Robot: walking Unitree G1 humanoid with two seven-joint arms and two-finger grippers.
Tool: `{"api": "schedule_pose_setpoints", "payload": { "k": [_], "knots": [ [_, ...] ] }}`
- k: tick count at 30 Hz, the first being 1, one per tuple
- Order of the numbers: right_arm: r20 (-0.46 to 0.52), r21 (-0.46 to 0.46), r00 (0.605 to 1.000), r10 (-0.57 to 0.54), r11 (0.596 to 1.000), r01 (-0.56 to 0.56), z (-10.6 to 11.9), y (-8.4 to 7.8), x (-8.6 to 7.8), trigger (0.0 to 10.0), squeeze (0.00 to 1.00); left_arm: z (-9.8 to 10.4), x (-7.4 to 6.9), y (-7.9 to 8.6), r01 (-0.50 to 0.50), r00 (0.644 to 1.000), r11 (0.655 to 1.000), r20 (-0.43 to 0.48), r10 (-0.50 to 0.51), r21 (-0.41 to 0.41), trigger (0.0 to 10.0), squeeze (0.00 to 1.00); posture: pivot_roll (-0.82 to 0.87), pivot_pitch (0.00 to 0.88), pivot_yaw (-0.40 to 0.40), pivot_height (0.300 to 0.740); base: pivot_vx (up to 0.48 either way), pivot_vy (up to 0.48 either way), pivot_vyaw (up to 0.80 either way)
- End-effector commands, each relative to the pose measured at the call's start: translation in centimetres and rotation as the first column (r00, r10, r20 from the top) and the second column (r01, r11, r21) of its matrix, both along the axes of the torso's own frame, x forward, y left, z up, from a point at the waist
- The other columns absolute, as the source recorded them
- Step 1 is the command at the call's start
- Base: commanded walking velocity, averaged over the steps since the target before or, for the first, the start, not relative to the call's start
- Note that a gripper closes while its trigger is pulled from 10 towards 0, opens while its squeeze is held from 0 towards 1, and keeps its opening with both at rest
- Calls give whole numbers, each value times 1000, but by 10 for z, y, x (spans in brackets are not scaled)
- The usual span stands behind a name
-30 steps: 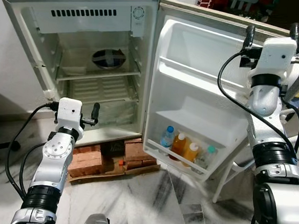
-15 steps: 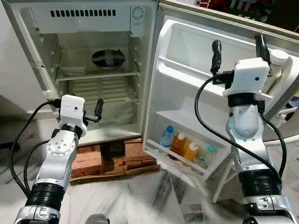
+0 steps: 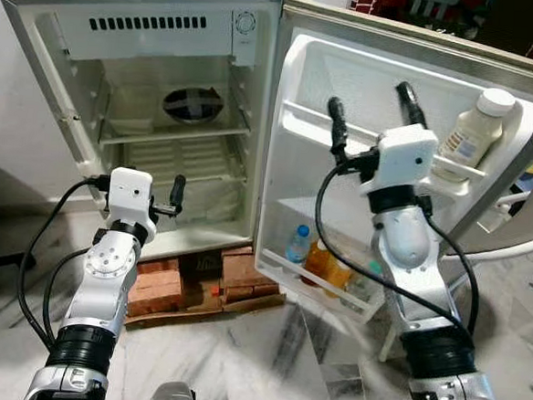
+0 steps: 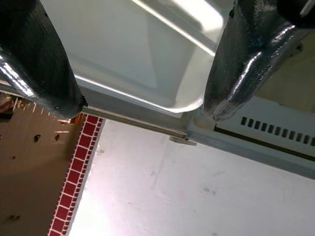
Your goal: Restocking fridge
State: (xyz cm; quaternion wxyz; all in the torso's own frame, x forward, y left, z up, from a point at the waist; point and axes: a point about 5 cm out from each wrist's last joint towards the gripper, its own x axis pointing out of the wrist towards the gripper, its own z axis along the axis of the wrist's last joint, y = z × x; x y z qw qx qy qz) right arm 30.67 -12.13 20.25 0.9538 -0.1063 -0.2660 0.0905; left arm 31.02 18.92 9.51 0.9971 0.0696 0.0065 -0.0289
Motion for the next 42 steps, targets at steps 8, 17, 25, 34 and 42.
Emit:
{"api": "schedule_pose_setpoints", "payload": {
  "k": [8,17,25,34,42],
  "knots": [
    [-38,2,999,39,999,-38,-2,4,-3,10000,0,0,3,0,2,1000,1000,-5,-2,8,10000,0,85,0,-9,740,-268,0,0],
    [-71,5,997,44,999,-43,-6,6,-1,10000,0,-1,2,0,-1,1000,1000,-10,1,13,10000,0,87,0,-12,740,-182,0,0],
    [-110,13,994,24,1000,-23,-15,3,-1,10000,0,-1,3,0,2,1000,1000,-13,-1,19,10000,0,87,0,-11,740,0,0,0],
    [-260,-22,965,-40,999,36,-57,-15,-4,10000,0,-3,4,1,0,1000,1000,-17,1,24,10000,0,84,0,-12,740,0,0,0],
    [-296,-26,953,-57,998,52,-65,-16,0,10000,0,0,5,0,17,1000,999,-4,-17,33,10000,0,86,0,-11,740,0,0,0]
  ]
}}
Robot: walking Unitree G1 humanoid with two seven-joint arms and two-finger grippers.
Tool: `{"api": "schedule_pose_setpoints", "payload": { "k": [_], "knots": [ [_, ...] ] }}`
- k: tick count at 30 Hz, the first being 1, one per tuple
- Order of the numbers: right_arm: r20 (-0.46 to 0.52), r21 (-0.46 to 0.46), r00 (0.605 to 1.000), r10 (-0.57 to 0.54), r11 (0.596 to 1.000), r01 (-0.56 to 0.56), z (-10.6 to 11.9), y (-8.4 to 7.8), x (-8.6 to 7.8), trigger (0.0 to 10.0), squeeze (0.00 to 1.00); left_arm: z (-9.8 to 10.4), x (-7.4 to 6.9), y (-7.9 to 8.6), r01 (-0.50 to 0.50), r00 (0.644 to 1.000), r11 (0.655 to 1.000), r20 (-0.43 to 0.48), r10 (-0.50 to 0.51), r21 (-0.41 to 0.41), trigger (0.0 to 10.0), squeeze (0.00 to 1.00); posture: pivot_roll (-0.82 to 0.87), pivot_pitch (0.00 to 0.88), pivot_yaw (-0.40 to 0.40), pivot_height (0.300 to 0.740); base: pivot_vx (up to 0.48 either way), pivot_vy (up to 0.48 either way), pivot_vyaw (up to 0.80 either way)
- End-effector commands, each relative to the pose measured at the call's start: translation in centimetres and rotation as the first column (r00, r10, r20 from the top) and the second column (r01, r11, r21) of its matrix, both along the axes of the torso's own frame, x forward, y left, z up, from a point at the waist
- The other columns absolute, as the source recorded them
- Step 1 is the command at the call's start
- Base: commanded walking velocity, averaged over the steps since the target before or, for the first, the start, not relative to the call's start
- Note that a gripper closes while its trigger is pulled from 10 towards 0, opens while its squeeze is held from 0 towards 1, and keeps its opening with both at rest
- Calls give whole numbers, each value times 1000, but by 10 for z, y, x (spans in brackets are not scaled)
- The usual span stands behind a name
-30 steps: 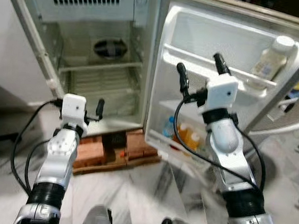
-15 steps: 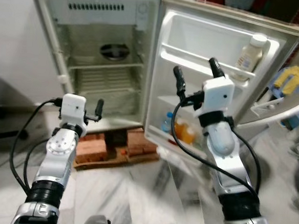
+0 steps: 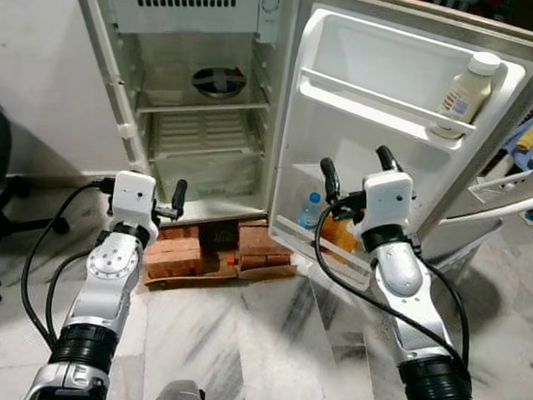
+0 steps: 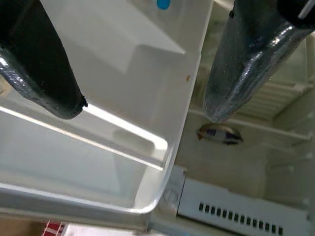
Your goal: Restocking fridge
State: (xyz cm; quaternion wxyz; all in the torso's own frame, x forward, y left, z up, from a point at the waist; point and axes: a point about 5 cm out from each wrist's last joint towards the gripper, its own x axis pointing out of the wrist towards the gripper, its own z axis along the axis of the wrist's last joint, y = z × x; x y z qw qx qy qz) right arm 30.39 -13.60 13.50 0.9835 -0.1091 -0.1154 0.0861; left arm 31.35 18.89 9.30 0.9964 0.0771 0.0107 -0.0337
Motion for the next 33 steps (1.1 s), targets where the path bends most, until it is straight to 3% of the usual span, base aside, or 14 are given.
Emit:
{"api": "schedule_pose_setpoints", "payload": {
  "k": [1,5,31,33],
  "knots": [
    [-3,4,1000,-9,1000,9,1,-1,3,10000,0,1,1,1,8,1000,1000,4,-8,17,10000,0,86,0,-11,740,0,0,0],
    [-13,15,1000,-6,1000,7,-1,-1,2,10000,0,1,1,1,11,1000,1000,8,-11,22,10000,0,87,0,-12,740,0,-150,0],
    [-46,24,998,30,999,-29,-7,-2,6,10000,0,-4,-1,0,15,1000,999,-13,-15,48,10000,0,87,0,-11,740,0,-480,0],
    [-44,26,998,42,999,-41,-6,0,6,10000,0,-3,-1,-1,16,1000,1000,2,-16,15,10000,0,87,0,-12,740,0,-480,0]
  ]
}}
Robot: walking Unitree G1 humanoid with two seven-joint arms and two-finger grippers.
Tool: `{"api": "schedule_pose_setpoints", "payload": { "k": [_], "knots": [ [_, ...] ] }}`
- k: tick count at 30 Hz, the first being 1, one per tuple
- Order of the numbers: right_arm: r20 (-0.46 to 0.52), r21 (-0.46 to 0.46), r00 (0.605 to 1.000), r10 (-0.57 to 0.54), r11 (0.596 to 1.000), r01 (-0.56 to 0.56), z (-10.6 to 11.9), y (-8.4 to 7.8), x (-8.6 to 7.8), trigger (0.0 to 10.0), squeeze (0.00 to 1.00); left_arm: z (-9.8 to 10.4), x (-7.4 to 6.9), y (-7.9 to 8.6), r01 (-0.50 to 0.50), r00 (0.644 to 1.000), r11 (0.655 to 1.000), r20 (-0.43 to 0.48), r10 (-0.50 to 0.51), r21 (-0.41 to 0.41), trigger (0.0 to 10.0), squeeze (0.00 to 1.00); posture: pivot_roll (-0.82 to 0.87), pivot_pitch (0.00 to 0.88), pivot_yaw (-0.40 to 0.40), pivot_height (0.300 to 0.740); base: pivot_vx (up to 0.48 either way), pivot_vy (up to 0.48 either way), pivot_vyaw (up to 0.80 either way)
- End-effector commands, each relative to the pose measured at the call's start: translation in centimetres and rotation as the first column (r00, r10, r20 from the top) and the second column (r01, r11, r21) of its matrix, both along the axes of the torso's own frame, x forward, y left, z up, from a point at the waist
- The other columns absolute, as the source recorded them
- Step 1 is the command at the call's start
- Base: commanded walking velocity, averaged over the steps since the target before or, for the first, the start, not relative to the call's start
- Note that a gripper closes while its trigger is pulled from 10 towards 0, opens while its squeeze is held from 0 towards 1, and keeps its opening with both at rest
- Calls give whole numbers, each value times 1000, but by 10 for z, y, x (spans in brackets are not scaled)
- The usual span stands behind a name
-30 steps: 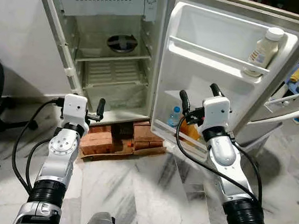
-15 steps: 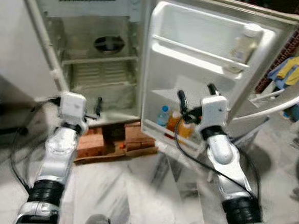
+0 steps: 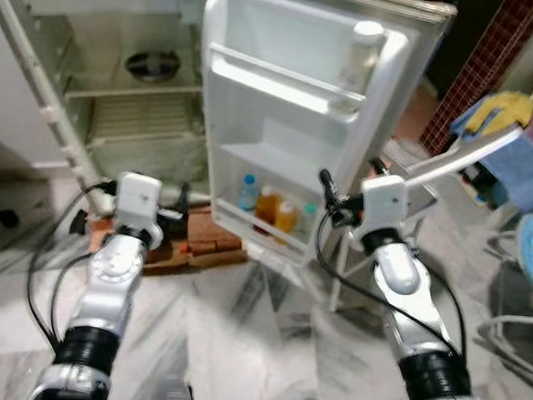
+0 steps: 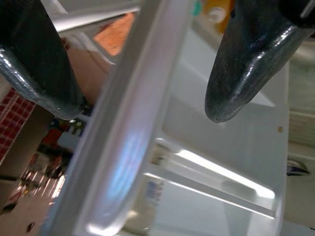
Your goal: Restocking fridge
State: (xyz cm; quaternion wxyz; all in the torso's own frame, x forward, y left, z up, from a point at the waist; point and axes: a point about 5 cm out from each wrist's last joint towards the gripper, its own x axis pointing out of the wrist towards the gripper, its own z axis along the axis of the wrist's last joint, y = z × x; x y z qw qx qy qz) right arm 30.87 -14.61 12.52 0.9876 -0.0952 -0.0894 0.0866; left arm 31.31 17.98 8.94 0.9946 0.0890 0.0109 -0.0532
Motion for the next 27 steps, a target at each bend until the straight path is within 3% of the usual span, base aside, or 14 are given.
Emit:
{"api": "schedule_pose_setpoints", "payload": {
  "k": [1,27],
  "knots": [
    [11,4,999,45,999,-45,3,10,1,10000,0,1,-1,8,-24,1000,1000,-1,24,-12,10000,0,88,0,-13,740,0,-409,0],
    [19,1,995,94,996,-94,2,19,0,10000,0,2,0,4,-17,1000,999,2,17,-36,10000,0,85,0,-13,740,0,0,0]
  ]
}}
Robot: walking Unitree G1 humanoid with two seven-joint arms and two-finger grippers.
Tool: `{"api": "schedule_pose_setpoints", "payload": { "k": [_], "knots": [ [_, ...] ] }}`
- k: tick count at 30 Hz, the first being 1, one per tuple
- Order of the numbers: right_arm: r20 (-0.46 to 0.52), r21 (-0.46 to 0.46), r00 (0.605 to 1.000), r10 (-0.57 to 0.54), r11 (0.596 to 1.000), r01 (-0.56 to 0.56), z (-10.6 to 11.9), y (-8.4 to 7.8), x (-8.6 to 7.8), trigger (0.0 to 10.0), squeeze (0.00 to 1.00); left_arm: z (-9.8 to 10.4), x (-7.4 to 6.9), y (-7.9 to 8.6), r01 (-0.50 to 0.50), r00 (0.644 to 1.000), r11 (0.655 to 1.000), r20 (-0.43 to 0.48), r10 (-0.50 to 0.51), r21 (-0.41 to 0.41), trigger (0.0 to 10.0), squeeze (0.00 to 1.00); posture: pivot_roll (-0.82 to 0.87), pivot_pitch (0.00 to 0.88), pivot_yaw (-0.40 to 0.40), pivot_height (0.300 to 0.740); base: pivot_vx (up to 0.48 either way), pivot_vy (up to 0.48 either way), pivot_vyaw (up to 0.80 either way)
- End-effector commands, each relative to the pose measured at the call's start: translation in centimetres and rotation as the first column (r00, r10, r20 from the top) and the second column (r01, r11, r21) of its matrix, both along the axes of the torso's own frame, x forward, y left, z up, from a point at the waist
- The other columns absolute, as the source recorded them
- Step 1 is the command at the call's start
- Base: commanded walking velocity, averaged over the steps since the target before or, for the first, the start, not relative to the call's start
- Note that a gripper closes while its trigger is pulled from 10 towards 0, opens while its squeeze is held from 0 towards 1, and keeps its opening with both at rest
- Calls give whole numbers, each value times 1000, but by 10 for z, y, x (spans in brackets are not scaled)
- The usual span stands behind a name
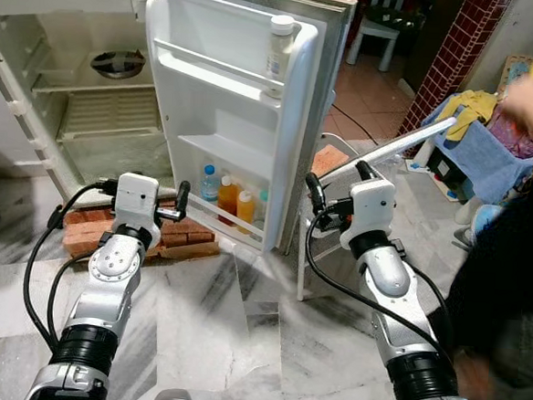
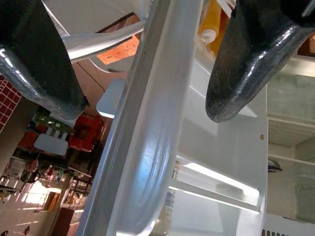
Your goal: Restocking fridge
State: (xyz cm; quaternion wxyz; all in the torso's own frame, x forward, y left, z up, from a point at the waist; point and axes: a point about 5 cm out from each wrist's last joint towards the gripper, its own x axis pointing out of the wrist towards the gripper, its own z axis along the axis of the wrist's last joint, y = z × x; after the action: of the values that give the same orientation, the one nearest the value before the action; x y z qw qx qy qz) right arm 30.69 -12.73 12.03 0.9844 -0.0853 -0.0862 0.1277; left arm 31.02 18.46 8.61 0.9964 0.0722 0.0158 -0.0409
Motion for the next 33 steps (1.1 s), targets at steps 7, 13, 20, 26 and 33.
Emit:
{"api": "schedule_pose_setpoints", "payload": {
  "k": [7,13,20,26,33],
  "knots": [
    [48,-2,999,5,1000,-4,10,2,4,10000,0,1,1,2,1,1000,1000,-6,-1,17,10000,0,86,0,-13,740,0,-193,677],
    [52,3,999,7,1000,-8,12,4,5,10000,0,-1,1,3,-1,1000,1000,-19,1,25,10000,0,88,0,-13,740,0,-446,614],
    [57,7,998,5,1000,-6,14,5,7,10000,0,-7,0,2,-15,997,1000,-76,15,5,10000,0,87,0,-13,740,0,-449,0],
    [61,8,998,1,1000,-1,15,3,9,10000,0,-9,-1,4,-14,996,1000,-84,14,-3,10000,0,83,0,-14,740,358,-131,0],
    [74,-18,997,18,1000,-17,17,6,10,10000,0,-8,1,5,-14,995,1000,-96,13,-4,10000,0,80,0,-6,740,480,0,0]
  ]
}}
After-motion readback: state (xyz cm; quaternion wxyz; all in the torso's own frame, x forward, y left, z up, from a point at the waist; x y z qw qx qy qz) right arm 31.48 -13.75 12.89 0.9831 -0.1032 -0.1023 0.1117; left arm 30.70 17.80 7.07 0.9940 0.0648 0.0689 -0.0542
